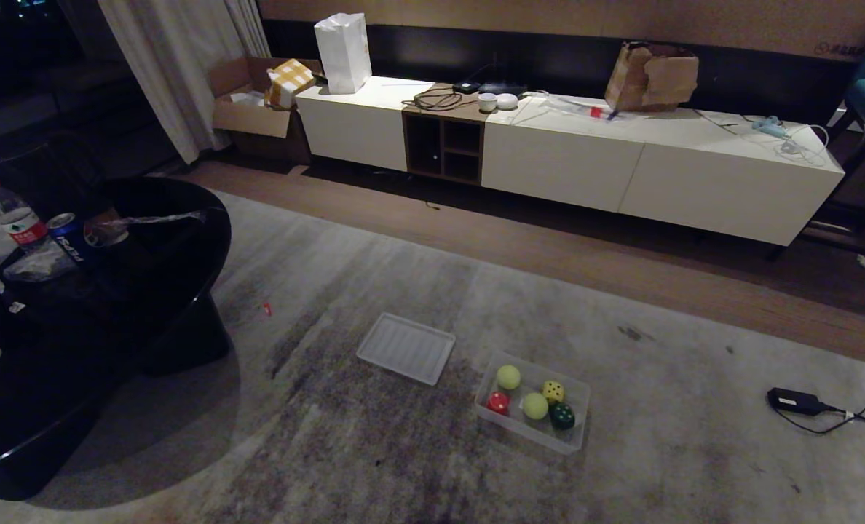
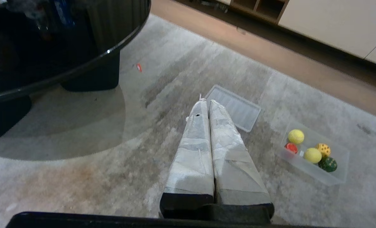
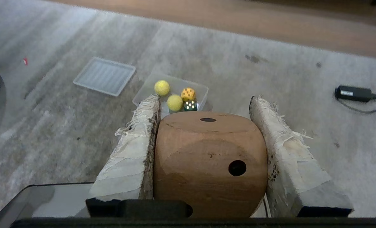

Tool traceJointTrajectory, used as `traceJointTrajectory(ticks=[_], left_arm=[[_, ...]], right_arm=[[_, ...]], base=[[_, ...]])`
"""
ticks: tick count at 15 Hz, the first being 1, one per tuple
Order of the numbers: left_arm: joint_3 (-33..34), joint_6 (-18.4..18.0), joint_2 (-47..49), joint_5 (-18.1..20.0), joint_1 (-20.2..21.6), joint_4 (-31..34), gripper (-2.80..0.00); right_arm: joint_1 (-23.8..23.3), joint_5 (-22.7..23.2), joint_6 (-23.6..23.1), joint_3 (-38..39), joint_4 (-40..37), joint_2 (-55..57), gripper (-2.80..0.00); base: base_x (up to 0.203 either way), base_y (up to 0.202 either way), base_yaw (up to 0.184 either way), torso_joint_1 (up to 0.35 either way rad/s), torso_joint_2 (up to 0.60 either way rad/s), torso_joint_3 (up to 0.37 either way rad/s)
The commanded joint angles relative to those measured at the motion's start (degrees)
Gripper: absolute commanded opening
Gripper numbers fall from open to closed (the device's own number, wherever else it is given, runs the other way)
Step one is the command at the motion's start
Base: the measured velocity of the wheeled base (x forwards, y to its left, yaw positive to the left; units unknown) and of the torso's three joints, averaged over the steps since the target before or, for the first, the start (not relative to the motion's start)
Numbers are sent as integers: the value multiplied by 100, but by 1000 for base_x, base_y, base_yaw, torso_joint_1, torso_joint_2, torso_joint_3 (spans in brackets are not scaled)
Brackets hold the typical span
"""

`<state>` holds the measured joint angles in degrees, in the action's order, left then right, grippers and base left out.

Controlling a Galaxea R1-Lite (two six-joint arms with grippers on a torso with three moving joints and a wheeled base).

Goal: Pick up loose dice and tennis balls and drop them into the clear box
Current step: Put the toys in the box

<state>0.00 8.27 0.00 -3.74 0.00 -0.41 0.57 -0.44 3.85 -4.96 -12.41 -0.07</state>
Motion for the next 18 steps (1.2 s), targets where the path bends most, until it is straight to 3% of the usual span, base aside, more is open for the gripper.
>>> traceJointTrajectory(ticks=[1, 18], left_arm=[[9, 8, 0, -4, 0, -2, -280], [9, 8, 9, -4, 0, -2, -280]], right_arm=[[4, 0, 1, 1, -7, 3, -280], [4, 0, 1, 4, -7, 7, -280]], base=[[0, 0, 0, 3, 6, -196], [0, 0, 0, 2, 3, -196]])
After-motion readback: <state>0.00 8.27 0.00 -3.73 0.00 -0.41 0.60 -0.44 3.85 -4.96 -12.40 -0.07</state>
